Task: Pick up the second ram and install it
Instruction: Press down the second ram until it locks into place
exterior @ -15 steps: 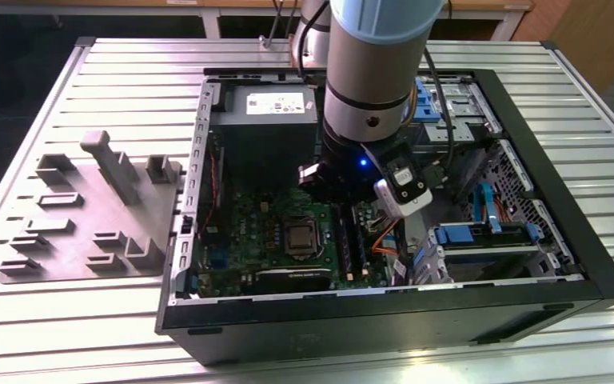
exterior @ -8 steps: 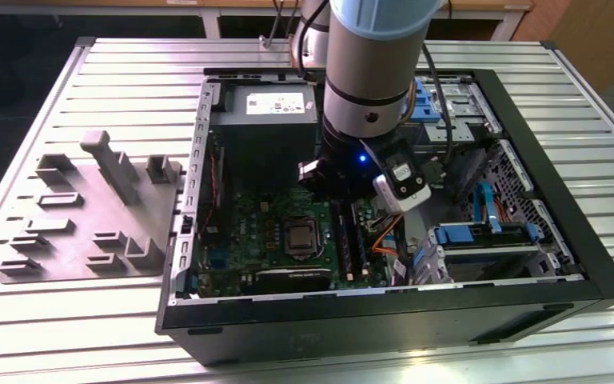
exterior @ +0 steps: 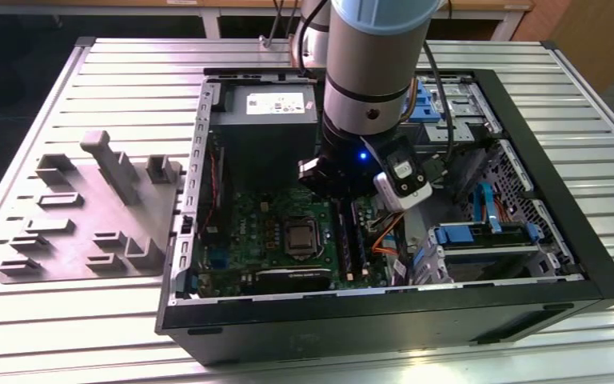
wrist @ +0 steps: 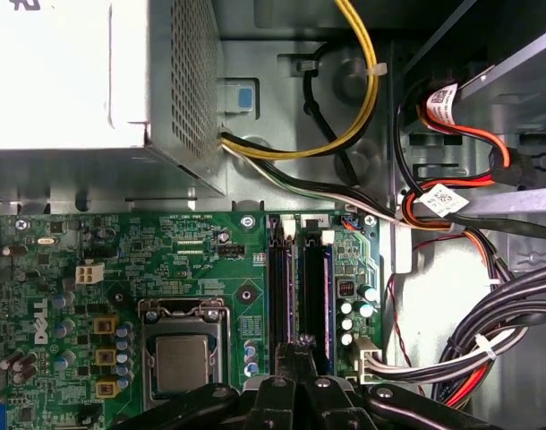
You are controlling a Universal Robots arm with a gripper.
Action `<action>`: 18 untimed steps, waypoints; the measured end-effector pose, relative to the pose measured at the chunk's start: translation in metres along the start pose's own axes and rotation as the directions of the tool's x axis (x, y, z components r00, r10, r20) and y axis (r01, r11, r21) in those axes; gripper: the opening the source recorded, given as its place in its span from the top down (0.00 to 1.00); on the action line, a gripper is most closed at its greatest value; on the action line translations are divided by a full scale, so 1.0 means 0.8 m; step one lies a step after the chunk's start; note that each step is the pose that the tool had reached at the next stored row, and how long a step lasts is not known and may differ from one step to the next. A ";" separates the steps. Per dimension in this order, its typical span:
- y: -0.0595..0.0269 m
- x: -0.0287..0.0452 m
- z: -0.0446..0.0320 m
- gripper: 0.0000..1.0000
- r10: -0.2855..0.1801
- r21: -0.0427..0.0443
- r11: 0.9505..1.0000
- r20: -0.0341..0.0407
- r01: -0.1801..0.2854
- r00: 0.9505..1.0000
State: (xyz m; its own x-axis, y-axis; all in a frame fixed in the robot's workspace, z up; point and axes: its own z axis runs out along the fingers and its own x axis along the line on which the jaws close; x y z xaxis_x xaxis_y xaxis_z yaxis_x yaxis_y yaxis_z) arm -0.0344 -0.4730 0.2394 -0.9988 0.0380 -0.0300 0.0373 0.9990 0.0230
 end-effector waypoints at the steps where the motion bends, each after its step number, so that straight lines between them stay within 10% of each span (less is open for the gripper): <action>1: 0.000 0.0000 0.0000 0.90 0.000 0.000 1.000 0.000 0.000 1.000; 18: 0.011 0.0005 0.0004 0.90 0.000 0.000 1.000 0.000 0.000 1.000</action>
State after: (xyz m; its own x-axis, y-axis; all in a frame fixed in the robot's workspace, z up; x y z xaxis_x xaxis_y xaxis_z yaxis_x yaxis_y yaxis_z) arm -0.0345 -0.4640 0.2393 -0.9988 0.0381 -0.0300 0.0374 0.9990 0.0234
